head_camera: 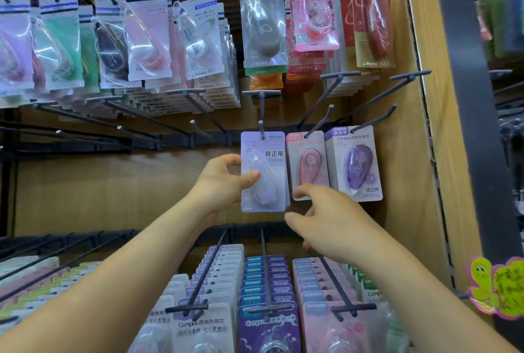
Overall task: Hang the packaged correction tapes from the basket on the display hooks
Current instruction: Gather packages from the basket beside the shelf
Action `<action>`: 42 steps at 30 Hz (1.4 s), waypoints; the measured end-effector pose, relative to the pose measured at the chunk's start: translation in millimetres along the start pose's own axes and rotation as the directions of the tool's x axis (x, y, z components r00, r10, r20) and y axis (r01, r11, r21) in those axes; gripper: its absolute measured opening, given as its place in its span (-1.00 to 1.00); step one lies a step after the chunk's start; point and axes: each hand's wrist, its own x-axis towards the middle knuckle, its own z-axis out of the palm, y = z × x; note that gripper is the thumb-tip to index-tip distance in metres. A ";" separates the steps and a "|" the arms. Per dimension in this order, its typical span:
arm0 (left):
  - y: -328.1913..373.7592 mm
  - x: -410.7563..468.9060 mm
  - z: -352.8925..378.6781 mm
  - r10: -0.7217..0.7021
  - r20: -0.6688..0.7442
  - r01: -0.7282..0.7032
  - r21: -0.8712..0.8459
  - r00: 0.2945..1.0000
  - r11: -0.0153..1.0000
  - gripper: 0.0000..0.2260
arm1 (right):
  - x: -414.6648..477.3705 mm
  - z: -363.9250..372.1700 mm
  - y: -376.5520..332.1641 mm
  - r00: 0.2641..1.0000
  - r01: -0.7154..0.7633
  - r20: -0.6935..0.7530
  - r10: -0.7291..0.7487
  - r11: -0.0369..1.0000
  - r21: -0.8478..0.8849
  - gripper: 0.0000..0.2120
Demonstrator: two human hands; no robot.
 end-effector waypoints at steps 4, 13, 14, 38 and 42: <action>-3.1 10.6 8.4 -0.023 -0.004 0.023 -0.013 1.000 1.000 -0.75 | -1.8 -5.4 7.8 1.000 -0.005 0.001 0.005 0.998 -0.058 -0.59; -4.7 8.2 14.4 -0.056 -0.041 0.056 0.015 0.998 0.998 -0.77 | -10.3 -8.8 19.8 0.989 0.123 0.105 -0.108 0.981 -0.149 -0.70; -4.2 4.2 11.9 -0.045 -0.051 0.048 0.065 0.998 0.997 -0.76 | -11.7 -8.3 18.4 0.981 0.164 0.130 -0.147 0.978 -0.130 -0.71; -109.8 -278.4 -264.1 0.099 -0.094 0.017 0.805 0.991 0.593 -0.84 | -112.0 180.8 -230.7 0.612 0.708 0.441 -0.656 0.703 0.062 -0.79; -156.2 -352.3 -330.7 -0.146 -0.141 0.195 0.854 0.979 0.482 -0.79 | -159.7 276.3 -274.2 0.477 0.701 0.644 -0.598 0.701 0.131 -0.75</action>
